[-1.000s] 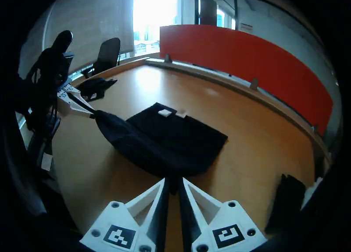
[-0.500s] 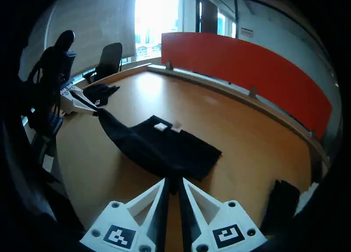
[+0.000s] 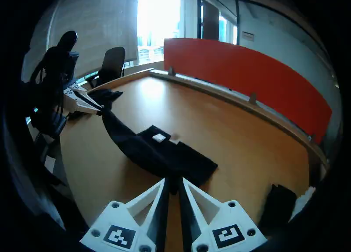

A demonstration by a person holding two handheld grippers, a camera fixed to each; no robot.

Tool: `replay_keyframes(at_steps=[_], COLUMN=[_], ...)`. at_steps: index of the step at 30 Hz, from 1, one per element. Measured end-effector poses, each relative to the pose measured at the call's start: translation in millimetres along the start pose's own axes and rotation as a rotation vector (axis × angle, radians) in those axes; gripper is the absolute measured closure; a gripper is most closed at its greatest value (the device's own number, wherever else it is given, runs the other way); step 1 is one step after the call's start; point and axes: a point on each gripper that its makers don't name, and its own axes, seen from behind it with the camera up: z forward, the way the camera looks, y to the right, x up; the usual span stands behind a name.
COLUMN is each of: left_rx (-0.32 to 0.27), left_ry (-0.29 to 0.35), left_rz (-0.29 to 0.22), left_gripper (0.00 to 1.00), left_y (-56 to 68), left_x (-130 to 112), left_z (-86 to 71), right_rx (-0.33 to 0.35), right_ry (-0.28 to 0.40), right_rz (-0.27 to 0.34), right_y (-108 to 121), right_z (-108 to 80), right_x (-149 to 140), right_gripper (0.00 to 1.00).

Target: Fold towel

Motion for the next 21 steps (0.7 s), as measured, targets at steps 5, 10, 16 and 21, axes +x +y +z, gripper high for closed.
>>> replay_keyframes(at_steps=[5, 10, 16, 21], left_rx=[-0.002, -0.007, -0.012, -0.014], left_ry=[0.001, 0.002, 0.003, 0.001], left_rz=[0.002, 0.002, -0.008, -0.013], left_gripper=[0.88, 0.88, 0.88, 0.88], left_y=[0.0, 1.6, 2.6, 3.6], left_x=[3.0, 3.7, 4.0, 3.0], left_z=[-4.2, -8.7, -13.0, -13.2], right_rx=[-0.001, 0.005, 0.004, 0.005], right_ry=[0.007, 0.011, 0.011, 0.007], right_rz=[0.001, 0.009, 0.006, 0.002], right_y=[-1.1, -3.3, -4.0, -4.5], right_z=[-4.3, -8.7, -12.4, -11.4], right_x=[5.0, 7.7, 9.0, 8.5], right_gripper=[0.86, 0.86, 0.86, 0.86])
